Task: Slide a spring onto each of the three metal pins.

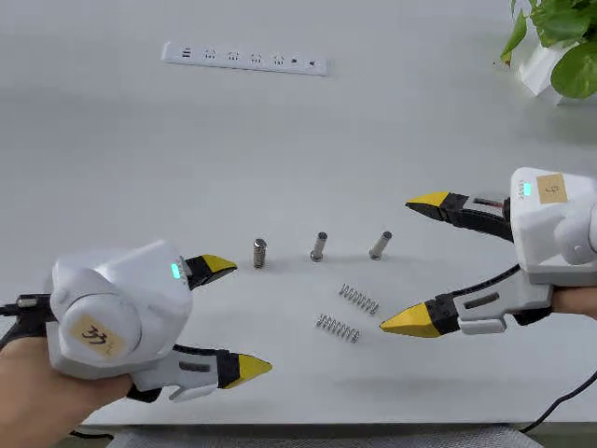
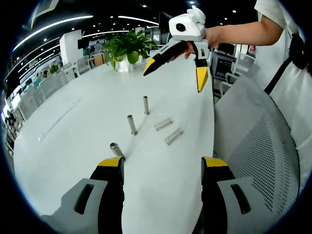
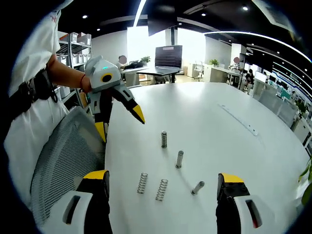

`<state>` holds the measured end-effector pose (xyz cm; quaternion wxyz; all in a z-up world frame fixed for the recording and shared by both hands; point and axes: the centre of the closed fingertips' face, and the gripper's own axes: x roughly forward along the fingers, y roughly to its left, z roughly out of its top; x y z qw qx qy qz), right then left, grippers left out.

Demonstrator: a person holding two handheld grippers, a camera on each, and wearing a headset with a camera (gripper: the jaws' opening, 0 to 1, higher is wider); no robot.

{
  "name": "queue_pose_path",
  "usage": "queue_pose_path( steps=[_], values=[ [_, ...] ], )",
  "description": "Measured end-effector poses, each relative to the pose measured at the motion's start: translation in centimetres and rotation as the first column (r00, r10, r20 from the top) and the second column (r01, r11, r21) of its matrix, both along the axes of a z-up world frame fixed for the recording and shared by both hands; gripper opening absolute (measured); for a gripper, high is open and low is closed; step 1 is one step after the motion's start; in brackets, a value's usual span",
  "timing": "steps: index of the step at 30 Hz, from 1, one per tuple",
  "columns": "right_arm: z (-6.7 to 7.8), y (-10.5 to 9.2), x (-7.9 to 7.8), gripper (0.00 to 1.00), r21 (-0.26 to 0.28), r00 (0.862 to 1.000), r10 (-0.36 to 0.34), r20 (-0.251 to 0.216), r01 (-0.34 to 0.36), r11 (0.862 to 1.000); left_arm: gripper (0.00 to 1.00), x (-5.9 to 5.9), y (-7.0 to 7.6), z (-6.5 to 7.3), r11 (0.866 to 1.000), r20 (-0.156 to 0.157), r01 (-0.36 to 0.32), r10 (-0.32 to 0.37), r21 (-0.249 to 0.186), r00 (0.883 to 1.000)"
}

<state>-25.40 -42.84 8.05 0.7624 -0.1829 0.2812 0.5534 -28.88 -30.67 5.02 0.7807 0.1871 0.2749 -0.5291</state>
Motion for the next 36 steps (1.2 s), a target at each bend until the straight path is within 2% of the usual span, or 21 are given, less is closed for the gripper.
queue_pose_path(
  steps=[7, 11, 15, 18, 26, 29, 32, 35, 36],
  values=[
    [-1.2, -2.6, -0.8, 0.94, 0.018, 0.999, -0.043, -0.012, 0.043, 0.999, 0.52, 0.1, -2.9, -0.8, 0.995, 0.0, 0.092, -0.092, 0.032, 0.996],
    [-1.7, -3.4, -1.5, 0.95, 0.027, 0.998, -0.063, -0.023, 0.064, 0.998, 0.44, 0.2, -4.5, -1.9, 0.983, 0.017, 0.165, -0.167, 0.082, 0.986],
    [-1.9, -4.1, -2.0, 0.94, 0.04, 0.996, -0.086, -0.028, 0.087, 0.995, 0.37, 0.4, -5.7, -3.0, 0.968, 0.02, 0.217, -0.221, 0.127, 0.975],
    [-1.9, -4.5, -2.2, 0.93, 0.046, 0.994, -0.103, -0.027, 0.104, 0.993, 0.31, 0.6, -6.5, -3.9, 0.96, 0.014, 0.243, -0.247, 0.142, 0.969],
    [-2.2, -5.4, -2.8, 0.93, 0.064, 0.99, -0.134, -0.036, 0.136, 0.989, 0.22, 0.4, -8.0, -6.1, 0.93, -0.002, 0.31, -0.316, 0.198, 0.949],
    [-2.3, -5.8, -3.0, 0.93, 0.07, 0.989, -0.144, -0.04, 0.147, 0.987, 0.2, 0.6, -8.1, -6.9, 0.914, 0.002, 0.329, -0.339, 0.237, 0.941],
    [-2.5, -6.1, -3.1, 0.93, 0.07, 0.988, -0.151, -0.045, 0.154, 0.986, 0.19, 0.7, -8.3, -7.1, 0.911, -0.002, 0.334, -0.344, 0.241, 0.939],
    [-2.6, -6.4, -3.2, 0.93, 0.065, 0.987, -0.157, -0.046, 0.16, 0.985, 0.18, 0.8, -8.3, -7.4, 0.9, 0.001, 0.351, -0.364, 0.258, 0.931],
    [-2.6, -6.5, -3.2, 0.93, 0.069, 0.986, -0.161, -0.047, 0.164, 0.984, 0.17, 0.7, -8.2, -7.7, 0.892, -0.003, 0.361, -0.375, 0.274, 0.927]
  ],
)
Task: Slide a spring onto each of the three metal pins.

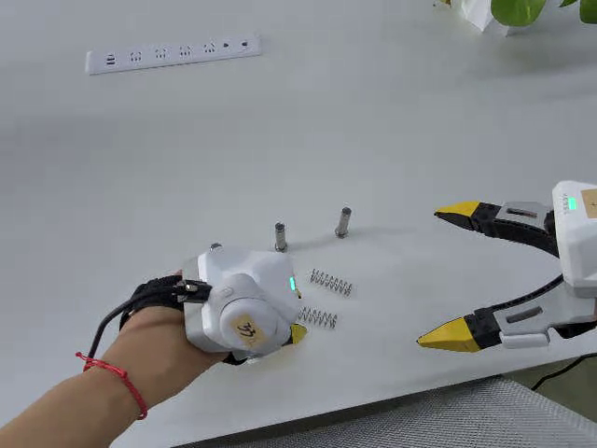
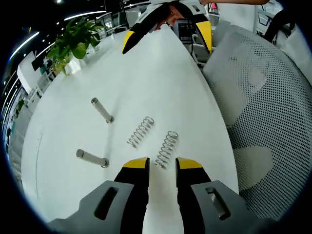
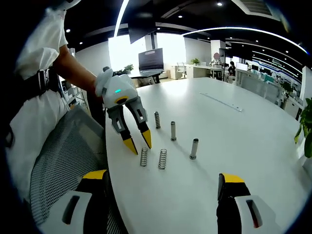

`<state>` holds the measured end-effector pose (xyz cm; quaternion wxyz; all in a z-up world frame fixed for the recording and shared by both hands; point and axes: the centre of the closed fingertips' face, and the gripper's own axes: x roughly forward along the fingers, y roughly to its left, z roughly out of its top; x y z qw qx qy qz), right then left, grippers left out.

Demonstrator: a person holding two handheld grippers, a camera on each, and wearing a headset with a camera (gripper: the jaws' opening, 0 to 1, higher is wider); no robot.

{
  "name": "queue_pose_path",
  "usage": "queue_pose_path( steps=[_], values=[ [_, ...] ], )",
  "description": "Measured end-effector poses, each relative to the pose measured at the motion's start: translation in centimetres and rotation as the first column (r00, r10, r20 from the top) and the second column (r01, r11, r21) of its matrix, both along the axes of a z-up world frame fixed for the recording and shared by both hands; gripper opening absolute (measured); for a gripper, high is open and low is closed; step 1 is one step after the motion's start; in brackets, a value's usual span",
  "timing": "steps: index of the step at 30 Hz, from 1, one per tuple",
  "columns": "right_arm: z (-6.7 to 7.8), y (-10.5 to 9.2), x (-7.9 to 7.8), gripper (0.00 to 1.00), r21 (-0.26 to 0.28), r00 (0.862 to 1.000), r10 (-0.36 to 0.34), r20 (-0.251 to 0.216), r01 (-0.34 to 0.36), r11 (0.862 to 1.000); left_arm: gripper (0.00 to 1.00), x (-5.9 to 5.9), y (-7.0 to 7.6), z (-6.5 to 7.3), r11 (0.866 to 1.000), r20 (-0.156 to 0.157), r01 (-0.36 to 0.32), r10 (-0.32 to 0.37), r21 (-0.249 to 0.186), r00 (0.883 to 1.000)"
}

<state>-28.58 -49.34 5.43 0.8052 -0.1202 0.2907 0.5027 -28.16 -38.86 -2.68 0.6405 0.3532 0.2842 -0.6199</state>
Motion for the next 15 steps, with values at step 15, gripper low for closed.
queue_pose_path(
  steps=[15],
  values=[
    [-0.02, -0.29, 0.19, 0.89, 0.003, 1.0, -0.027, 0.004, 0.027, 1.0, 0.13, -0.13, -0.19, -0.46, 0.998, 0.001, 0.048, -0.048, 0.028, 0.999]
  ],
)
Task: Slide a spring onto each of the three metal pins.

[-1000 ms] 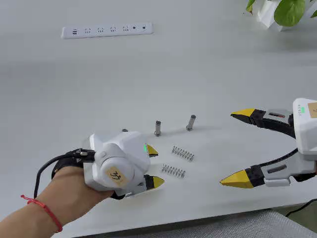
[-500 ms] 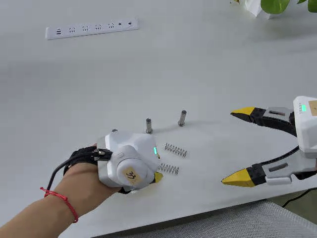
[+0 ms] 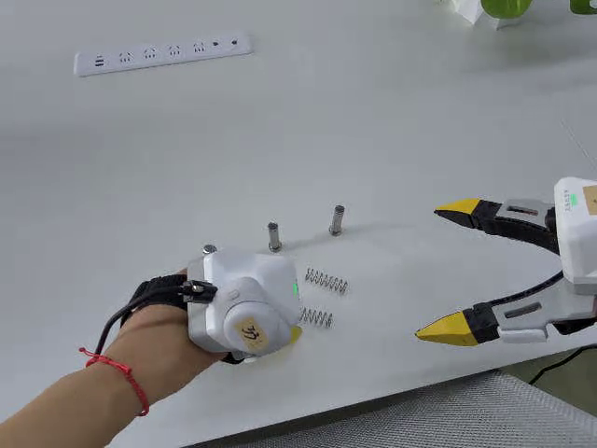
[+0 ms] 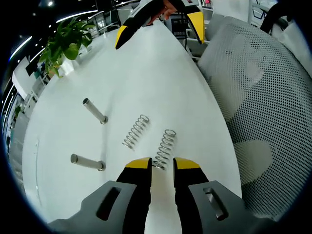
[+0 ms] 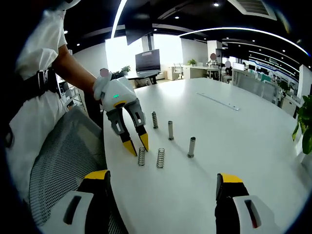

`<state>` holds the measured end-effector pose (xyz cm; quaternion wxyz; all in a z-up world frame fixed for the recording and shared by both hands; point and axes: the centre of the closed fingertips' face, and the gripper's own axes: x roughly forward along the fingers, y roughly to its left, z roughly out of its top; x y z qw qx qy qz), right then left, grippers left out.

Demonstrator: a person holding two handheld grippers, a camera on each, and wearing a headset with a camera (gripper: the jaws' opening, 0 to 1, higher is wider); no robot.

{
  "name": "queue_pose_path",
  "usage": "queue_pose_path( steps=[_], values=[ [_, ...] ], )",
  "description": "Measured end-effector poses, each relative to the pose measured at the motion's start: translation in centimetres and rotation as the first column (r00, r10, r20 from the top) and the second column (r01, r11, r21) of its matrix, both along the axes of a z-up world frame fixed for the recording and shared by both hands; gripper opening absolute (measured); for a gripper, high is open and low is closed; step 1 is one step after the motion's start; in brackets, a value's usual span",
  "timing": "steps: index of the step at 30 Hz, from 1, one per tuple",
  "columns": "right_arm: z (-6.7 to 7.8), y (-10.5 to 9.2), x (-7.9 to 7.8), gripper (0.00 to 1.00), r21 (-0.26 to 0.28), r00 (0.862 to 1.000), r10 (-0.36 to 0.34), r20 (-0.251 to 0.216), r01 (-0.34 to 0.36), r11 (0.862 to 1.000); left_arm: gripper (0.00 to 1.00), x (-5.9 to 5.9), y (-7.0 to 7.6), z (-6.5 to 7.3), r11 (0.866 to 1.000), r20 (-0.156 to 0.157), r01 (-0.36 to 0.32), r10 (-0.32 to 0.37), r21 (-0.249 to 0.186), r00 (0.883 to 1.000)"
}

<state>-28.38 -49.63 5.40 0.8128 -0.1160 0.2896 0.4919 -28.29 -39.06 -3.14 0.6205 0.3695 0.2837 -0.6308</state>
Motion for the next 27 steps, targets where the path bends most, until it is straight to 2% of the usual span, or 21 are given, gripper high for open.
queue_pose_path(
  steps=[8, 21, 27],
  values=[
    [0.0, 0.2, 0.0, 0.89, 0.006, 1.0, -0.005, -0.001, 0.005, 1.0, 0.07, -0.2, 0.0, -0.1, 1.0, -0.017, 0.001, -0.001, 0.002, 1.0],
    [0.0, 1.1, -0.4, 0.86, 0.009, 1.0, 0.005, -0.005, -0.005, 1.0, 0.07, -0.5, 0.1, -0.1, 0.999, -0.039, -0.044, 0.044, -0.002, 0.998],
    [0.0, 1.6, -0.6, 0.85, 0.017, 1.0, 0.009, -0.007, -0.009, 1.0, 0.07, -0.8, 0.2, 0.2, 0.997, -0.059, -0.07, 0.068, -0.03, 0.996]
  ],
)
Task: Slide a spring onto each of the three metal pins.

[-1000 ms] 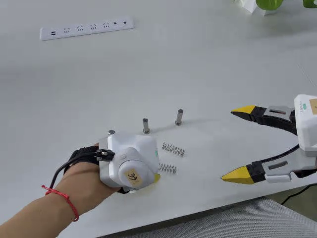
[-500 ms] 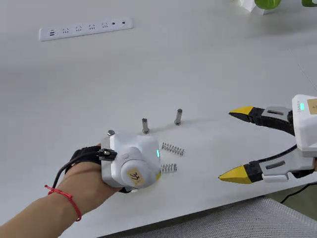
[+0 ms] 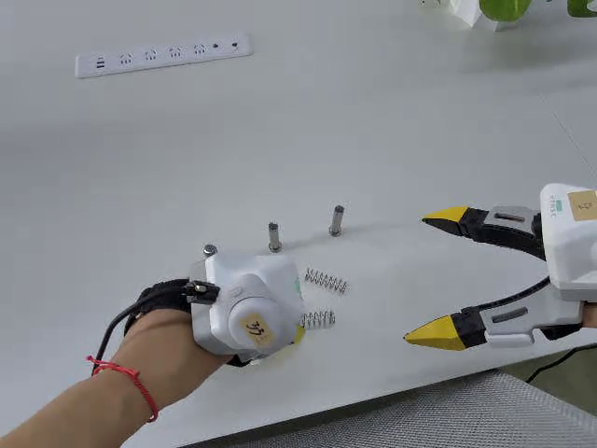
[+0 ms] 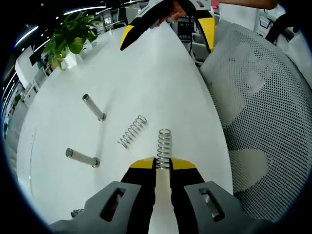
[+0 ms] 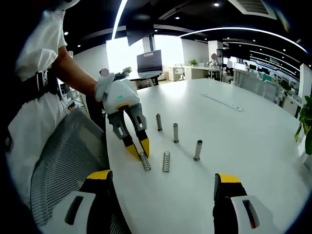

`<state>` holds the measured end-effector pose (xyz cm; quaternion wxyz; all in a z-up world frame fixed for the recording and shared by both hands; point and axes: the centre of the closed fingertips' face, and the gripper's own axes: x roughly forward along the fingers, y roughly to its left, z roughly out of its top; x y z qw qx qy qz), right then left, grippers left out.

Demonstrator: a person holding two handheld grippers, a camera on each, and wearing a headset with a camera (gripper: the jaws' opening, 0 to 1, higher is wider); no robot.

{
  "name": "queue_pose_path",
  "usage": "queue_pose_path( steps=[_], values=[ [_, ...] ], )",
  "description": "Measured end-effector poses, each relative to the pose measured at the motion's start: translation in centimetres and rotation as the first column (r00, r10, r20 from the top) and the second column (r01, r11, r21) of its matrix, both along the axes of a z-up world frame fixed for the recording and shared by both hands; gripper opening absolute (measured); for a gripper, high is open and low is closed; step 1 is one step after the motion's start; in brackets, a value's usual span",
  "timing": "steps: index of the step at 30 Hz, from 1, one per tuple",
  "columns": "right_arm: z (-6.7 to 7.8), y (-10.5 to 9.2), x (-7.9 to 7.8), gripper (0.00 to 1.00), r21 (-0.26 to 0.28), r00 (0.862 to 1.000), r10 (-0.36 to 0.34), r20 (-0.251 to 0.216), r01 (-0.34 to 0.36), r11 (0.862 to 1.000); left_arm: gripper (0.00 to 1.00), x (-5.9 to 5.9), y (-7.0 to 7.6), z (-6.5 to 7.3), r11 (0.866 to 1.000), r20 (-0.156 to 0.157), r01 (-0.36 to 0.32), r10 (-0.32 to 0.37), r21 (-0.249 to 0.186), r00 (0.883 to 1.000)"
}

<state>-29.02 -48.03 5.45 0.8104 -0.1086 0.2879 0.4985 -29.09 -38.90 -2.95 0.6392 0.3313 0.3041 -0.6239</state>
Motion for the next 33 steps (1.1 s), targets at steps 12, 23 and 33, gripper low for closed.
queue_pose_path(
  steps=[12, 23, 33],
  values=[
    [1.5, 1.4, 0.0, 0.78, 0.022, 1.0, 0.023, 0.007, -0.023, 0.999, 0.07, -0.1, 0.1, 2.8, 0.986, -0.05, -0.105, 0.1, -0.131, 0.994],
    [4.3, 5.1, -0.3, 0.55, 0.094, 0.995, 0.1, -0.002, -0.1, 0.991, 0.07, 0.1, 0.3, 8.5, 0.919, -0.085, -0.219, 0.202, -0.329, 0.976],
    [7.5, 8.3, 0.5, 0.33, 0.246, 0.994, 0.1, -0.041, -0.087, 0.965, 0.07, -0.3, 0.7, 13.3, 0.827, -0.125, -0.286, 0.258, -0.484, 0.958]
  ],
)
